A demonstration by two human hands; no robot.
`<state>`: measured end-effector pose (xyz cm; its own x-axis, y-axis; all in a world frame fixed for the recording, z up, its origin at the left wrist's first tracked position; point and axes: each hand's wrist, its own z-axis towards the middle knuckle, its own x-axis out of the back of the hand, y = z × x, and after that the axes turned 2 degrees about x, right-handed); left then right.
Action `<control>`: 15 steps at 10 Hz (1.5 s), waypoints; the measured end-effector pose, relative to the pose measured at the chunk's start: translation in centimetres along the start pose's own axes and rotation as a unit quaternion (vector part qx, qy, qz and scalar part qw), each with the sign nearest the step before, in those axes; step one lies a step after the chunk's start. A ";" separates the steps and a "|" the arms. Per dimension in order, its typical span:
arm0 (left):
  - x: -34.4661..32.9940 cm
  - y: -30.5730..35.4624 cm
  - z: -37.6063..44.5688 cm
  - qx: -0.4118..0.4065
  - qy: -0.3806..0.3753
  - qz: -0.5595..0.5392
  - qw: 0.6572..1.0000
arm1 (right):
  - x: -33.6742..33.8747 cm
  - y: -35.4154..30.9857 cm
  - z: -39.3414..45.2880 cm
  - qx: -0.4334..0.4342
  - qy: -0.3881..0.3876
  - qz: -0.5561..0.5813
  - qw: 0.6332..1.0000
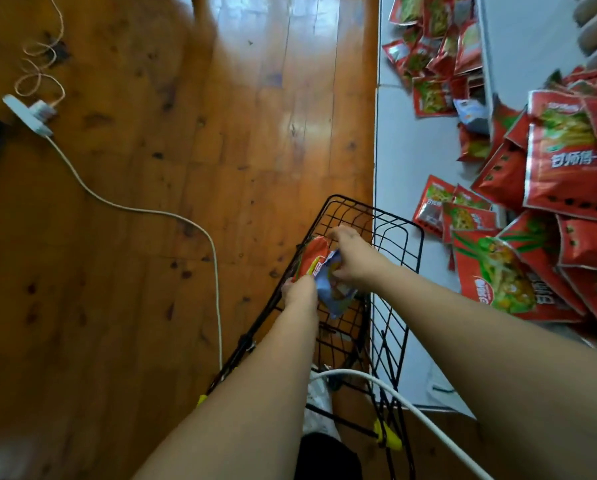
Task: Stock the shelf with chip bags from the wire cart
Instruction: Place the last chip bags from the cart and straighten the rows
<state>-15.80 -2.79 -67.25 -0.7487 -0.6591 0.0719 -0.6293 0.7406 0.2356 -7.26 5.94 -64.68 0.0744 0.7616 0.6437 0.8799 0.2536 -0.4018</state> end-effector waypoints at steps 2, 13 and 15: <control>2.3 -0.1 -1.7 -0.025 -0.051 0.041 0.998 | -0.9 2.1 -1.5 -0.094 -0.032 0.153 0.983; 9.1 -12.2 -67.2 -0.446 -0.230 0.102 0.859 | 18.8 -13.6 -66.1 0.079 0.306 0.477 0.820; 0.8 -23.5 -78.1 -0.479 -0.316 0.230 0.786 | 18.1 -4.4 -82.4 0.002 0.452 0.499 0.740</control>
<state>14.70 -30.97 2.93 -0.9956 0.0703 -0.0626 -0.0438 0.2430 0.9690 28.91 -30.46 2.38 0.9705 -0.1375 0.1978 0.1749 -0.1626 -0.9711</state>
